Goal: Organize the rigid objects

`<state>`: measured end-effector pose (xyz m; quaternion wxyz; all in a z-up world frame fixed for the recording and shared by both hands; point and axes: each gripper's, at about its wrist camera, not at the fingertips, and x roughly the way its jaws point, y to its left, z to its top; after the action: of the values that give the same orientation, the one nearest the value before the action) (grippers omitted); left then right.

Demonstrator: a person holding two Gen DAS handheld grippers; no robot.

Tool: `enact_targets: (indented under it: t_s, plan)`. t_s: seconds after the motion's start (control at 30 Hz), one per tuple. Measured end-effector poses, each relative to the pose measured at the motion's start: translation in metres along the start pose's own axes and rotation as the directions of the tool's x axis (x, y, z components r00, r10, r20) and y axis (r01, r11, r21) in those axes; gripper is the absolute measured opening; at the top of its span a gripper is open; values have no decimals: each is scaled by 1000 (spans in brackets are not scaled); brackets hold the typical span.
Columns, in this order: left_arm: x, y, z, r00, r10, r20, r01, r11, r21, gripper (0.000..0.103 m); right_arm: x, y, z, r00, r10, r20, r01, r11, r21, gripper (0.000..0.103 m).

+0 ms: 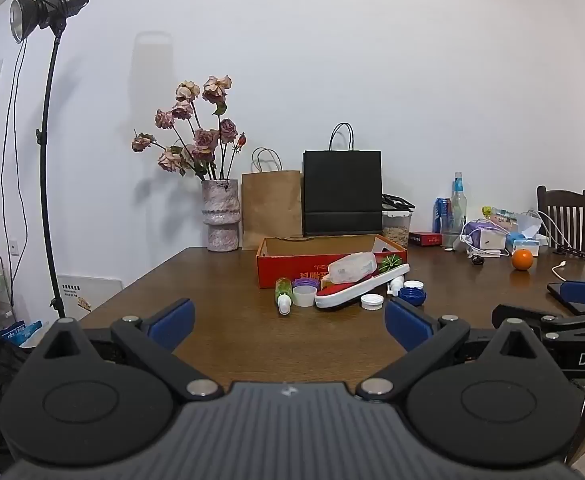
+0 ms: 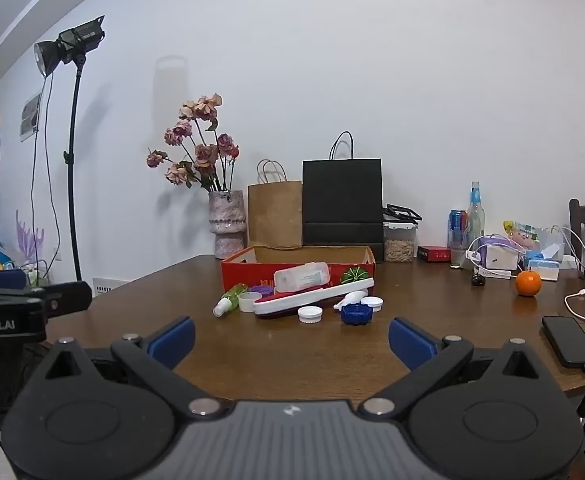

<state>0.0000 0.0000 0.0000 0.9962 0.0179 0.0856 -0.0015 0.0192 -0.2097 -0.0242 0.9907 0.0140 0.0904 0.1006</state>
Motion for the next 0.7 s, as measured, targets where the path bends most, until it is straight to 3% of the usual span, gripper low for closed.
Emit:
enact_targets:
  t_s: [0.7]
  plan:
    - [2, 4, 3, 1000, -24, -17, 23, 1000, -15, 103, 4, -2, -4, 1000, 9, -9, -9, 1000, 3, 103]
